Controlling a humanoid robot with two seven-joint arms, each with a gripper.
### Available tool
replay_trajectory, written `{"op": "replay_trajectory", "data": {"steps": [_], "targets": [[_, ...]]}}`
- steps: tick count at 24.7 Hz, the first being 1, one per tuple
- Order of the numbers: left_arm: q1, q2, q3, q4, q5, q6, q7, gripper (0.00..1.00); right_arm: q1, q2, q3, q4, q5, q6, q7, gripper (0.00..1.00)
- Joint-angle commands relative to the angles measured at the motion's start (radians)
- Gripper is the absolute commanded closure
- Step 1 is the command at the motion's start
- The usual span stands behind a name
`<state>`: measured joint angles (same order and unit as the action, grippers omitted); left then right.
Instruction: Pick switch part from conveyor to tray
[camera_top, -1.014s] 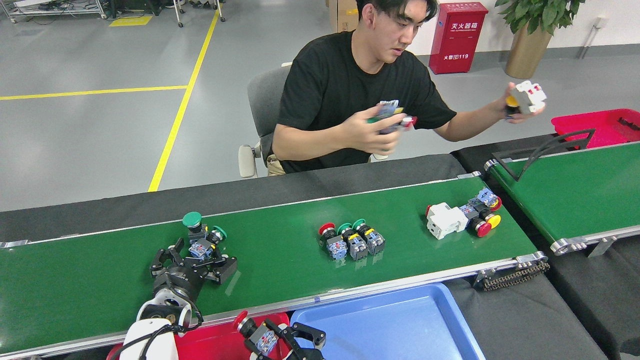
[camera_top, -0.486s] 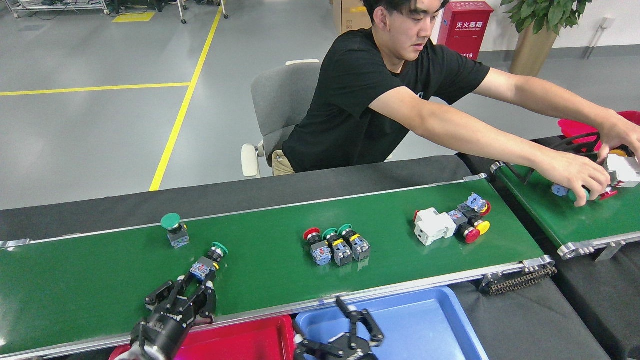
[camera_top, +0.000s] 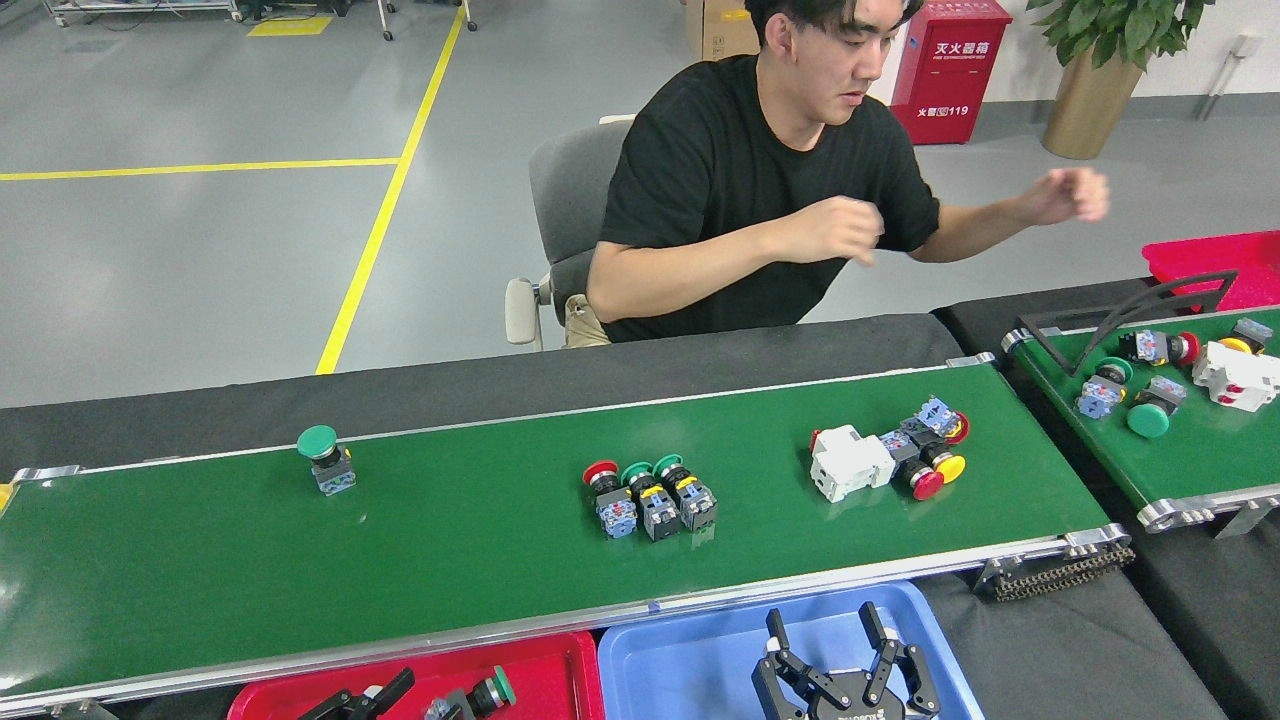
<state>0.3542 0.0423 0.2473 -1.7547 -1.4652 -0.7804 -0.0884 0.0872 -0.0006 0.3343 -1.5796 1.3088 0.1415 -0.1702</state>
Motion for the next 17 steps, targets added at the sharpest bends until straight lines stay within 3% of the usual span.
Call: {"op": "replay_trajectory", "data": {"steps": [1, 2, 4, 7, 9, 13, 17], "targets": [[0.000, -0.005, 0.053, -0.012, 0.005, -0.005, 0.004, 0.00, -0.050, -0.013, 0.032, 0.006, 0.006, -0.014, 0.055, 0.00], [0.002, -0.022, 0.104, -0.015, 0.006, 0.018, 0.004, 0.00, -0.089, -0.021, 0.058, 0.023, 0.006, -0.017, 0.078, 0.00], [0.000, -0.056, 0.173, -0.019, 0.006, 0.179, 0.006, 0.00, -0.152, -0.027, 0.097, 0.072, 0.000, -0.037, 0.097, 0.00], [0.002, -0.056, 0.259, 0.011, 0.005, 0.395, 0.007, 0.00, -0.270, -0.007, 0.131, 0.193, -0.008, -0.131, 0.147, 0.00], [0.003, -0.055, 0.293, 0.027, 0.009, 0.411, 0.006, 0.00, -0.305, 0.027, 0.132, 0.242, -0.008, -0.207, 0.202, 0.00], [-0.020, -0.053, 0.277, 0.027, 0.009, 0.408, 0.004, 0.00, -0.333, 0.045, 0.143, 0.267, -0.008, -0.232, 0.233, 0.00], [-0.167, -0.018, 0.250, 0.075, -0.003, 0.421, -0.011, 0.00, -0.429, 0.117, 0.164, 0.385, -0.006, -0.258, 0.267, 0.00]]}}
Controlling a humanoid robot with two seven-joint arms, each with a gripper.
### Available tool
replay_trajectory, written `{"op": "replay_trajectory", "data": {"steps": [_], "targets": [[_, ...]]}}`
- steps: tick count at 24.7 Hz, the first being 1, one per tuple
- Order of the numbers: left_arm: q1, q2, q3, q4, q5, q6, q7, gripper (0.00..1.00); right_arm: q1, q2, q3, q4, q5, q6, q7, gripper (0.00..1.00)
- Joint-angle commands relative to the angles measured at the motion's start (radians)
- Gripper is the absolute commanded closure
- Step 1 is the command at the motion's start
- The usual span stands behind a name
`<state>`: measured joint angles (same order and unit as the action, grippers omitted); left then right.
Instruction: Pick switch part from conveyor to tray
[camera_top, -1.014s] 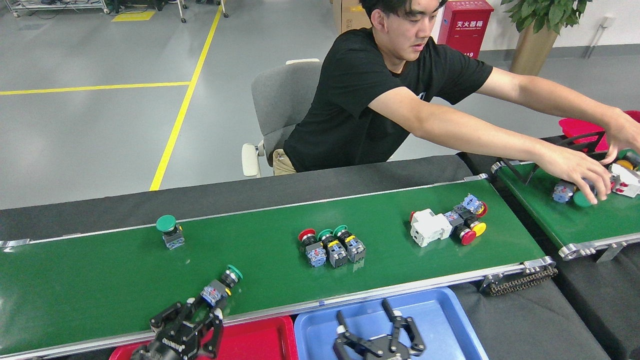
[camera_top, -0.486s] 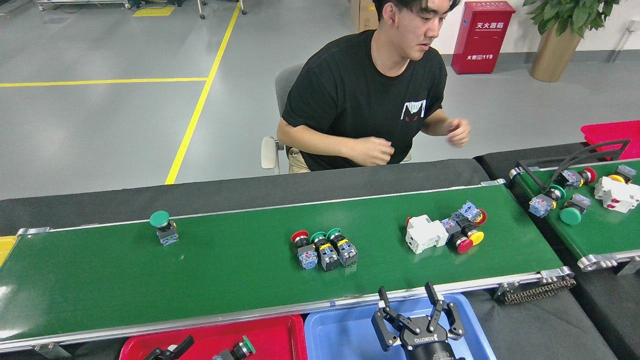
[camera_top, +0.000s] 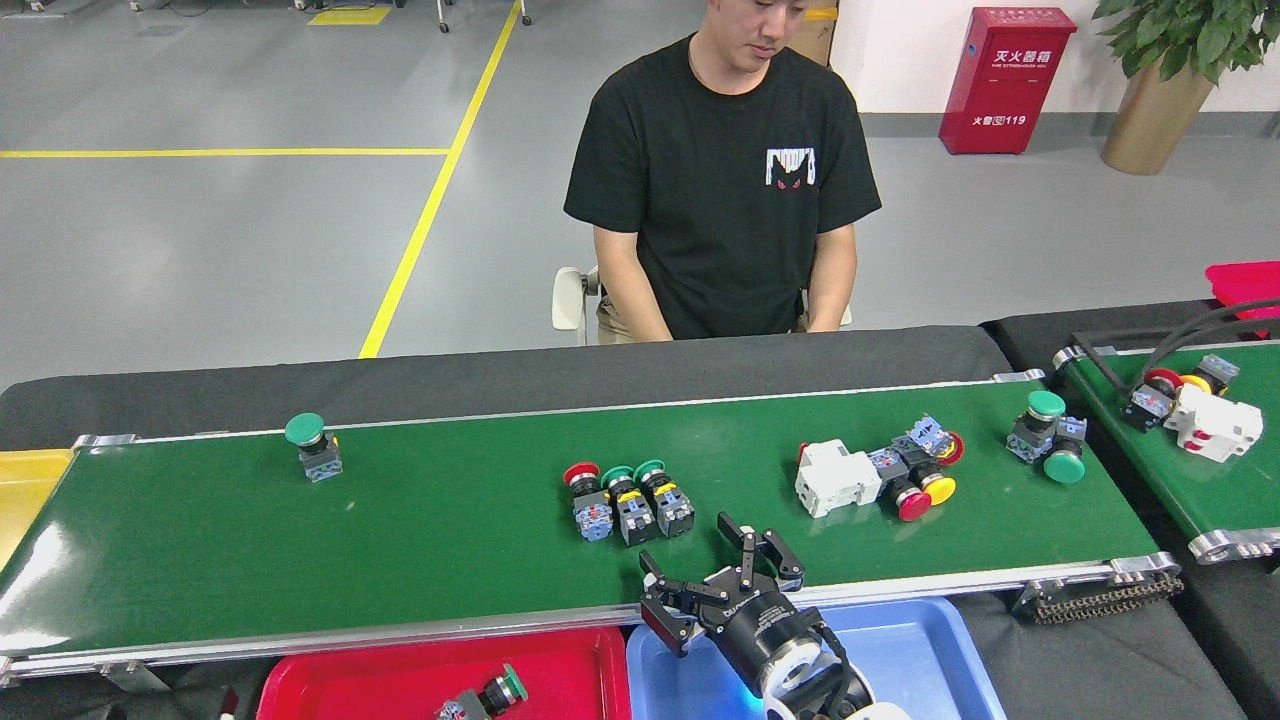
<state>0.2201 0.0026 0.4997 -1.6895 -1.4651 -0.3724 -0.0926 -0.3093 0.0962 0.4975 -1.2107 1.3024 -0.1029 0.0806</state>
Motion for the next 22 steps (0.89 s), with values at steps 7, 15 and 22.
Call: {"op": "replay_trajectory", "data": {"steps": [7, 15, 22], "targets": [[-0.541, 0.123, -0.122, 0.513, -0.182, 0.018, -0.027, 0.00, -0.205, 0.068, 0.050, 0.286, -0.067, -0.009, 0.013, 0.01], [-0.780, 0.171, -0.297, 0.880, -0.182, 0.181, 0.043, 0.00, -0.226, 0.068, 0.090, 0.307, -0.083, -0.021, -0.001, 0.97], [-0.748, 0.214, -0.277, 0.904, -0.167, 0.230, 0.045, 0.00, -0.194, 0.063, 0.118, 0.172, -0.084, -0.192, -0.019, 0.98]]}}
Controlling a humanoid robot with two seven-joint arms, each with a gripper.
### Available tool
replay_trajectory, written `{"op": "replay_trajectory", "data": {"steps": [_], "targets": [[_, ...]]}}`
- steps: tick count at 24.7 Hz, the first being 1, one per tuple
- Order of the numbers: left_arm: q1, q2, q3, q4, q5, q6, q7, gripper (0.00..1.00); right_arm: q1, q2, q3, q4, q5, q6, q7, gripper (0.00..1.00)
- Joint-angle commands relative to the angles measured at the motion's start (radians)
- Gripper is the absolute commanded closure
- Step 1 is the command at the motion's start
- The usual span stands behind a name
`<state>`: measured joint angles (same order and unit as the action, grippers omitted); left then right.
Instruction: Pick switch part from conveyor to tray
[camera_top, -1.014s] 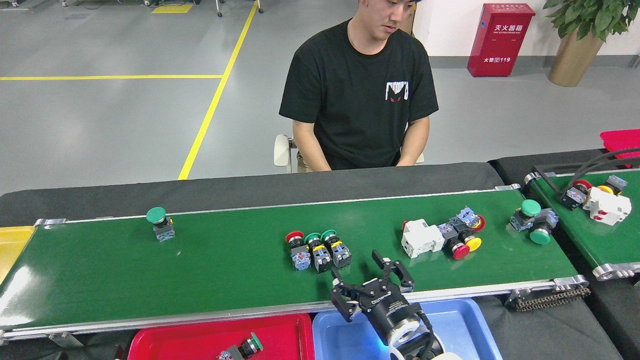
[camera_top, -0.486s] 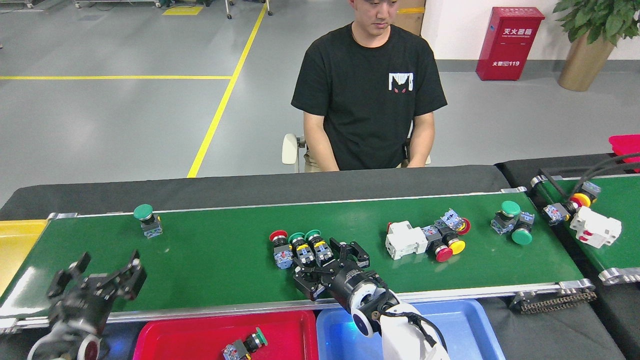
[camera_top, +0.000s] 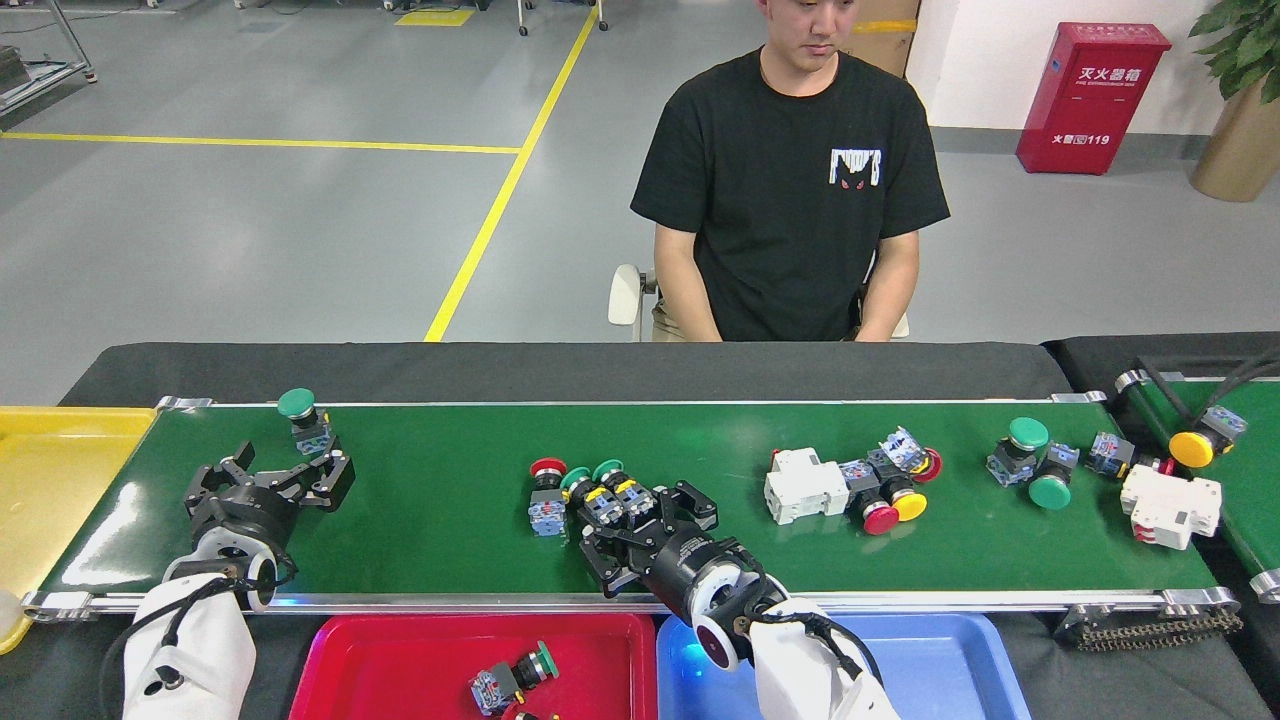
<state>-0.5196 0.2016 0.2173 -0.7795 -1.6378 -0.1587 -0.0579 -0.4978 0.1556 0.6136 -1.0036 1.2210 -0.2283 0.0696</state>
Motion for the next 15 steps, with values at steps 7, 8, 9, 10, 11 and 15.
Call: {"op": "replay_trajectory", "data": {"steps": [7, 8, 9, 10, 11, 15], "targets": [[0.047, 0.114, 0.085, 0.014, 0.058, 0.025, 0.010, 0.00, 0.194, -0.004, 0.052, -0.309, 0.006, -0.418, 0.003, 0.00], [0.047, 0.125, 0.097, 0.022, 0.058, 0.030, 0.010, 0.00, 0.193, -0.002, 0.061, -0.308, 0.011, -0.419, 0.004, 0.00], [0.043, 0.137, 0.111, 0.035, 0.058, 0.034, 0.010, 0.00, 0.191, 0.001, 0.066, -0.306, 0.020, -0.416, 0.007, 0.00], [0.039, 0.150, 0.116, 0.051, 0.058, 0.036, 0.010, 0.00, 0.191, 0.002, 0.064, -0.308, 0.026, -0.413, 0.009, 0.00], [0.038, 0.157, 0.116, 0.063, 0.059, 0.036, 0.012, 0.00, 0.189, 0.001, 0.061, -0.308, 0.028, -0.410, 0.010, 0.00], [0.016, 0.203, 0.129, 0.154, 0.076, 0.076, 0.023, 0.01, 0.183, 0.009, 0.021, -0.319, 0.028, -0.315, 0.010, 0.00]]}}
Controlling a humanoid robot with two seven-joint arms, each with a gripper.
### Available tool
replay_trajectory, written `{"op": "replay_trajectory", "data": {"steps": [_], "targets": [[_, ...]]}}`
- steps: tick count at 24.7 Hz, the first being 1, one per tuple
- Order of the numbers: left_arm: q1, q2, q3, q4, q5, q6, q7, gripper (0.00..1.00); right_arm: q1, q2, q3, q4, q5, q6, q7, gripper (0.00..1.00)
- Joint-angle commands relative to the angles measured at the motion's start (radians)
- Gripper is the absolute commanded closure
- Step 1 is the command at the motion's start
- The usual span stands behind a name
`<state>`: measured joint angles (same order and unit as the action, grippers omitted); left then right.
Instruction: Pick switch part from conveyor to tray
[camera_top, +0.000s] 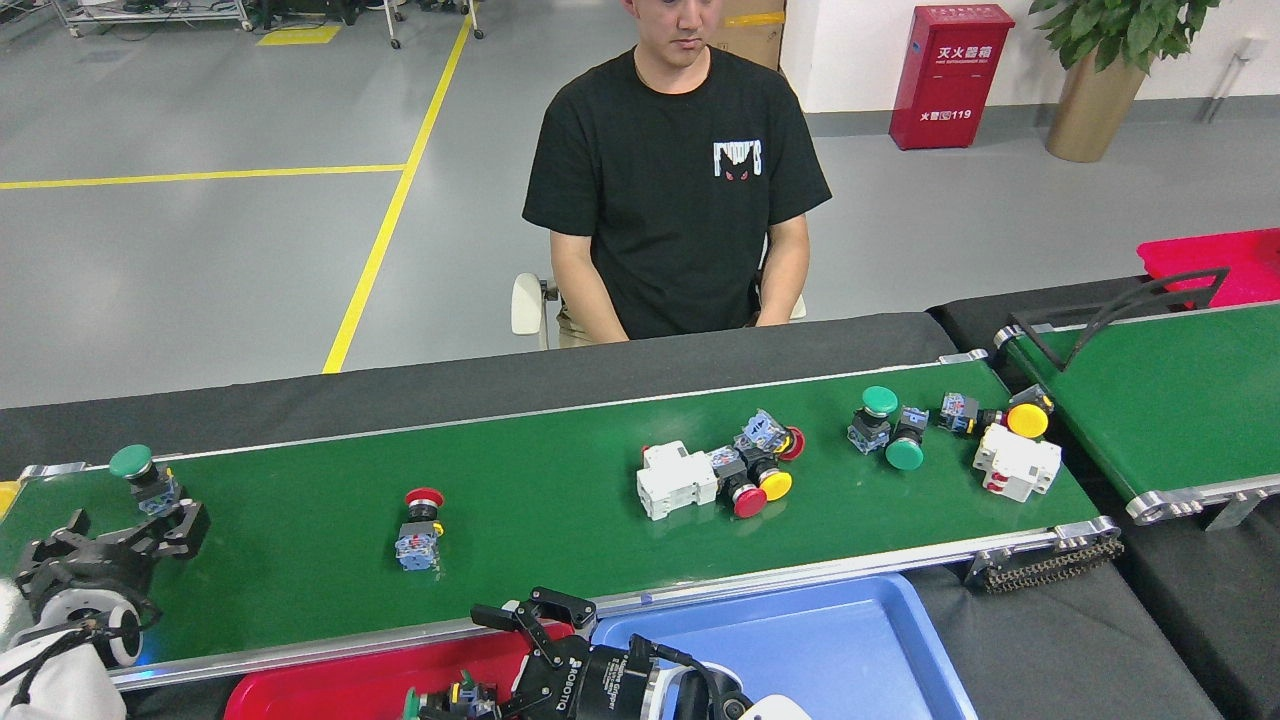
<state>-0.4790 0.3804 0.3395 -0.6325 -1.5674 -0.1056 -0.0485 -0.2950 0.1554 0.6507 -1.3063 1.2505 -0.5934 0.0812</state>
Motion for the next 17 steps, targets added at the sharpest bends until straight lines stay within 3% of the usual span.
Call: {"op": "replay_trajectory", "data": {"steps": [1, 4, 6, 9, 13, 17], "targets": [[-0.024, 0.048, 0.015, 0.042, 0.026, 0.044, 0.027, 0.01, -0.021, 0.010, -0.036, -0.016, -0.002, 0.129, -0.004, 0.00], [-0.026, 0.137, 0.015, 0.134, 0.110, 0.066, 0.065, 0.02, -0.018, 0.000, -0.059, -0.022, -0.002, 0.471, -0.063, 0.00], [-0.026, 0.175, 0.012, 0.166, 0.147, 0.064, 0.070, 0.03, -0.007, -0.005, -0.062, -0.025, -0.002, 0.607, -0.166, 0.00], [-0.024, 0.187, 0.012, 0.169, 0.179, 0.063, 0.073, 0.03, 0.025, -0.063, -0.091, -0.034, -0.003, 0.765, -0.268, 0.00], [-0.023, 0.193, 0.010, 0.177, 0.182, 0.061, 0.073, 0.03, 0.060, -0.132, -0.148, -0.044, -0.005, 0.807, -0.274, 0.00], [-0.024, 0.210, 0.012, 0.217, 0.184, 0.070, 0.075, 0.04, 0.083, -0.160, -0.158, -0.044, -0.005, 0.804, -0.274, 0.00]]}}
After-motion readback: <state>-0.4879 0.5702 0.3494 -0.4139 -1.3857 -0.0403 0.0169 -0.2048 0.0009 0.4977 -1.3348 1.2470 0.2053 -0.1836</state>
